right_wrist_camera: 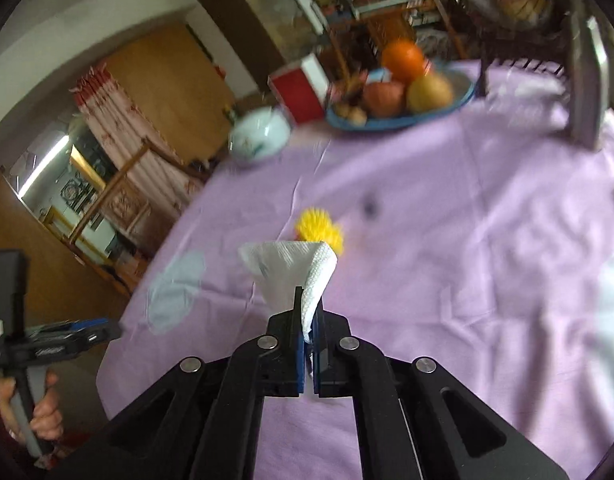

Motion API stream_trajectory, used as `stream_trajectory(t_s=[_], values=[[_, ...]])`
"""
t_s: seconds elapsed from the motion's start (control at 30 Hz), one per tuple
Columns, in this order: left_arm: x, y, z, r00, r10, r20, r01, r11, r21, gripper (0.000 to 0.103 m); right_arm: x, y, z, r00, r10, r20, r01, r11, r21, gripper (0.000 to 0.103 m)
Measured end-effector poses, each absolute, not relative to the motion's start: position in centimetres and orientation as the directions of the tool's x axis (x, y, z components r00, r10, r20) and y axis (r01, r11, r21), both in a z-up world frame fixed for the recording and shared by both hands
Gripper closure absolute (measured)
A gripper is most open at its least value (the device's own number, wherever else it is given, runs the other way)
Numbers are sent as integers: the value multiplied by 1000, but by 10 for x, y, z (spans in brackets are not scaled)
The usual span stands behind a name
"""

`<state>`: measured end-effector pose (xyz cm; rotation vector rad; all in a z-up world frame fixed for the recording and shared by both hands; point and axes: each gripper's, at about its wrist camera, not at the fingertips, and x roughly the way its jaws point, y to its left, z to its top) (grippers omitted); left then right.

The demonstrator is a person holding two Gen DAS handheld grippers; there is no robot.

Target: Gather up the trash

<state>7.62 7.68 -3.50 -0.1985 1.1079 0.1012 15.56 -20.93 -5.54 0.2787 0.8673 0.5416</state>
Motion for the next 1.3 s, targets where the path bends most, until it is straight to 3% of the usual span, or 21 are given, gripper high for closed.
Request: stream_trajectory(t_s=[0.13,0.3,0.5,0.57,0.63,0.73,1.07,1.3], values=[[129,43,-44,447,-94,-889,-74,987,-142,37,134,-259,-44,583,476,-658,-238,875,422,99],[197,-13,-72,419,-130,-898,33,991,-128,35,102,-318,-36,625,369,-688,-112,915,388,99],[251,-50,-116,375,-111,-921,22,994,-111,35,78,-349,-38,626,319,-712,-48,927,372,99],[257,-53,-127,363,-99,-927,15,995,-100,38,78,-351,-40,622,321,-714,-44,925,378,99],[257,-54,-131,371,-85,-925,7,996,-89,56,78,-349,-42,620,324,-715,-50,925,376,99],[251,-49,-117,409,-114,-905,8,993,-122,62,84,-342,-44,612,341,-713,-69,922,381,99],[196,-5,-33,563,-134,-816,-12,985,-170,63,100,-286,-30,587,451,-673,-211,887,410,99],[123,73,3,605,-42,-795,-133,979,-153,63,105,-216,-12,532,568,-628,-365,823,436,99]])
